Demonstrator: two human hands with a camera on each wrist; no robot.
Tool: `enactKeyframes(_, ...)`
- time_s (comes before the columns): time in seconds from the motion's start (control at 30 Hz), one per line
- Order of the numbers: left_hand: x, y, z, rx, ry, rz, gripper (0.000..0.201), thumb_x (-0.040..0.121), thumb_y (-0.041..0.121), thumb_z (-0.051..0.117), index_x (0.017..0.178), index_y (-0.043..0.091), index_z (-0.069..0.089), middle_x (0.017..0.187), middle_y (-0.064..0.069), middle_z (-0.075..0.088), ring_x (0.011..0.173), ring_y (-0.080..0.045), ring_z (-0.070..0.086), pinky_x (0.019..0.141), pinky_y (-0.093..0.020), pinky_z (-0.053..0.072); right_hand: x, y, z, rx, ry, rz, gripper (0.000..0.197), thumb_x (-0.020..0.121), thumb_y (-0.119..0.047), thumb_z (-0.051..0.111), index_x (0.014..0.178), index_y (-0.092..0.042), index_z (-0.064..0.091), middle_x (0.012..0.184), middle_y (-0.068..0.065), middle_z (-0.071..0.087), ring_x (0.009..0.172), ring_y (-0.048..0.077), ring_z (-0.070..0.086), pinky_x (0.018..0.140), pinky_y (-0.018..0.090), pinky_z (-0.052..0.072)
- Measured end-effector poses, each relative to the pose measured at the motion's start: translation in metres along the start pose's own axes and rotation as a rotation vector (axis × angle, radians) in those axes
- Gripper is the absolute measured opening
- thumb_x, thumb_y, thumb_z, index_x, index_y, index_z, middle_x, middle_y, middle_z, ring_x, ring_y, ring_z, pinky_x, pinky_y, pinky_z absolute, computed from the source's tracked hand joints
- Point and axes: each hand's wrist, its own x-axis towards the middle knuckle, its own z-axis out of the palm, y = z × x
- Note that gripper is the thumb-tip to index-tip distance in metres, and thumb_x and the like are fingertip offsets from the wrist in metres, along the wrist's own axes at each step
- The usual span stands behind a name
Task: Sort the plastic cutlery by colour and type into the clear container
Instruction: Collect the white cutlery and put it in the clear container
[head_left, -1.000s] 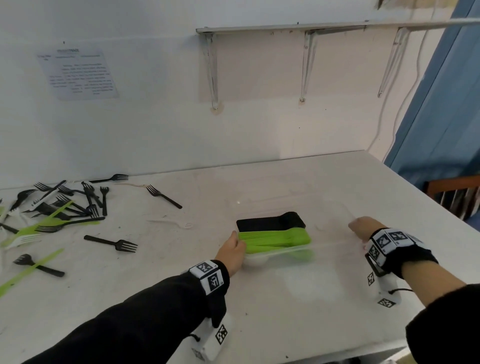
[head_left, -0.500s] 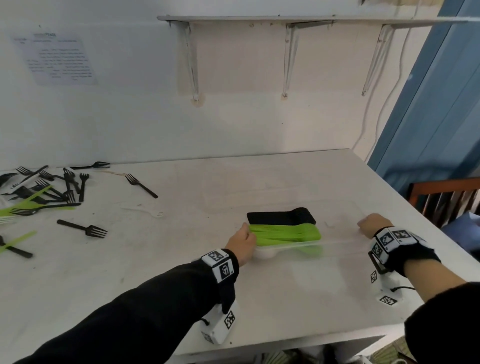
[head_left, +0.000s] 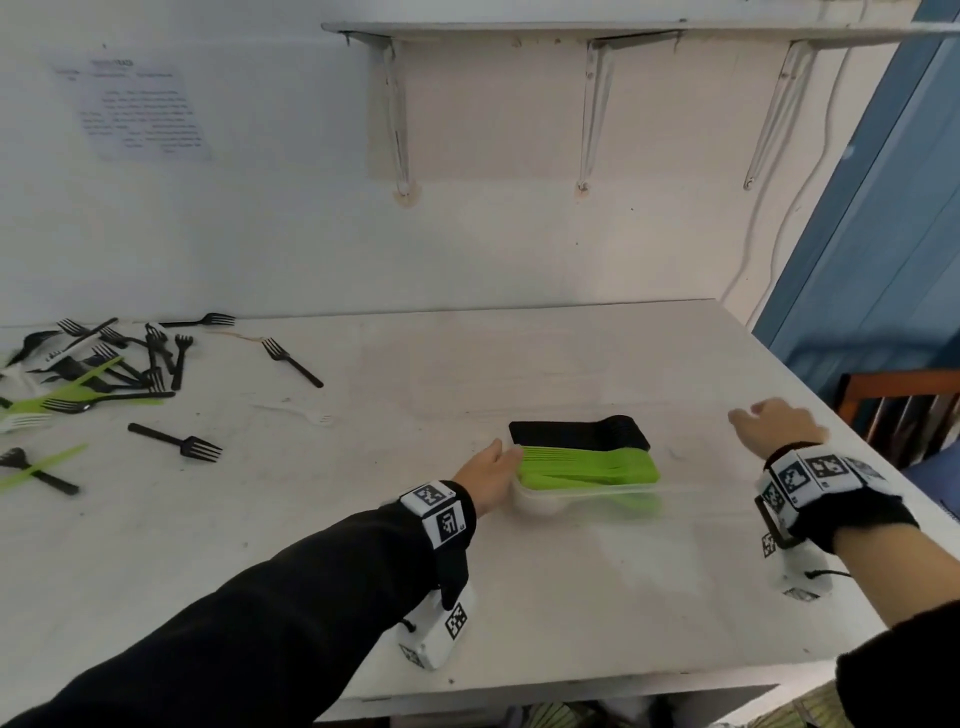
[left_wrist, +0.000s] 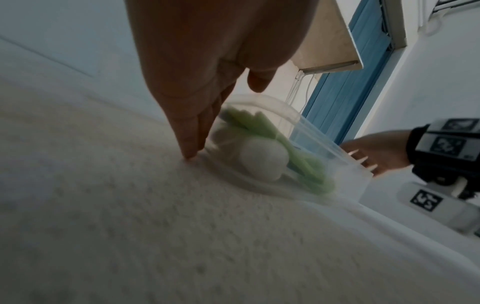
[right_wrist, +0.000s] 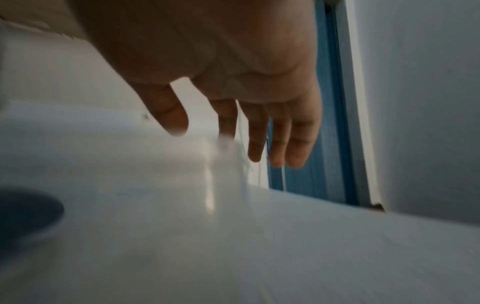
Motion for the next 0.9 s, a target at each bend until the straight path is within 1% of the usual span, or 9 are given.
enactKeyframes(0.07,0.003,0.004,-0.019,0.039,0.074,0.010,0.057,0.102,0.035,0.030,0.149,0.006,0.016,0.157,-0.006,0.017,0.145,-0.018,0.016,0.114,-0.025,0.013,-0.003,-0.027,-0.021,0.028,0.052,-0.075,0.043,0.093,-0.026,0.045,0.132,-0.007,0.049,0.138,0.018,0.047,0.128,0.035,0.041,0.111,0.043,0.028)
enactKeyframes(0.13,0.006,0.011,-0.044,0.071,0.139,0.027,0.056,0.102,0.034,0.029,0.149,0.006,0.018,0.157,-0.007,0.017,0.145,-0.019,0.017,0.114,-0.026,0.013,-0.004,-0.062,-0.036,0.156,0.024,-0.160,0.040,0.093,-0.021,0.047,0.129,-0.004,0.052,0.135,0.018,0.050,0.126,0.035,0.044,0.109,0.040,0.032)
enactKeyframes(0.27,0.021,0.012,-0.099,0.029,0.261,0.017,0.053,0.101,0.029,0.034,0.148,0.005,0.023,0.156,-0.008,0.022,0.143,-0.021,0.022,0.116,-0.029,0.017,-0.013,-0.145,-0.039,0.425,-0.099,-0.202,0.031,0.093,-0.017,0.048,0.113,0.007,0.055,0.122,0.021,0.056,0.106,0.033,0.054,0.082,0.037,0.039)
enactKeyframes(0.33,0.029,0.010,-0.122,0.028,0.305,0.001,0.052,0.101,0.026,0.035,0.147,0.004,0.025,0.155,-0.009,0.024,0.143,-0.022,0.023,0.115,-0.029,0.018,-0.019,-0.179,-0.028,0.453,-0.104,-0.184,0.027,0.094,-0.014,0.045,0.112,0.003,0.053,0.130,0.021,0.053,0.111,0.034,0.054,0.083,0.038,0.041)
enactKeyframes(0.43,0.044,0.007,-0.148,0.039,0.305,-0.052,0.051,0.100,0.023,0.036,0.146,0.003,0.026,0.154,-0.010,0.025,0.142,-0.024,0.025,0.113,-0.029,0.019,-0.021,-0.211,-0.009,0.220,-0.066,-0.268,0.032,0.099,-0.005,0.033,0.125,0.004,0.048,0.131,0.017,0.052,0.119,0.029,0.052,0.098,0.033,0.041)
enactKeyframes(0.57,0.064,0.005,-0.163,0.040,0.242,-0.121,0.053,0.099,0.023,0.037,0.146,0.001,0.026,0.153,-0.012,0.027,0.141,-0.026,0.027,0.114,-0.031,0.023,-0.029,-0.217,0.012,-0.171,-0.037,-0.339,0.012,0.092,-0.014,0.047,0.101,-0.012,0.054,0.105,0.009,0.054,0.102,0.024,0.059,0.080,0.026,0.045)
enactKeyframes(0.67,0.080,0.003,-0.165,0.060,0.198,-0.158,0.052,0.099,0.025,0.035,0.142,-0.004,0.031,0.150,-0.017,0.032,0.137,-0.030,0.033,0.112,-0.034,0.026,-0.012,-0.217,0.028,-0.289,-0.022,-0.285,0.011,0.085,-0.017,0.054,0.096,-0.018,0.056,0.117,0.007,0.059,0.110,0.025,0.058,0.088,0.027,0.048)
enactKeyframes(0.8,0.102,0.002,-0.167,0.079,0.145,-0.186,0.055,0.101,0.027,0.033,0.148,0.003,0.020,0.156,-0.011,0.020,0.143,-0.024,0.022,0.113,-0.028,0.019,0.017,-0.216,0.032,-0.388,-0.095,-0.225,0.040,0.090,-0.024,0.051,0.129,-0.020,0.051,0.140,0.002,0.046,0.129,0.021,0.045,0.106,0.030,0.040)
enactKeyframes(0.9,0.111,0.000,-0.168,0.067,0.123,-0.217,0.056,0.100,0.028,0.034,0.148,0.004,0.018,0.156,-0.010,0.018,0.143,-0.025,0.021,0.114,-0.029,0.019,0.029,-0.222,0.031,-0.424,-0.150,-0.198,0.037,0.093,-0.021,0.048,0.130,-0.015,0.050,0.140,0.004,0.047,0.129,0.020,0.046,0.105,0.029,0.039)
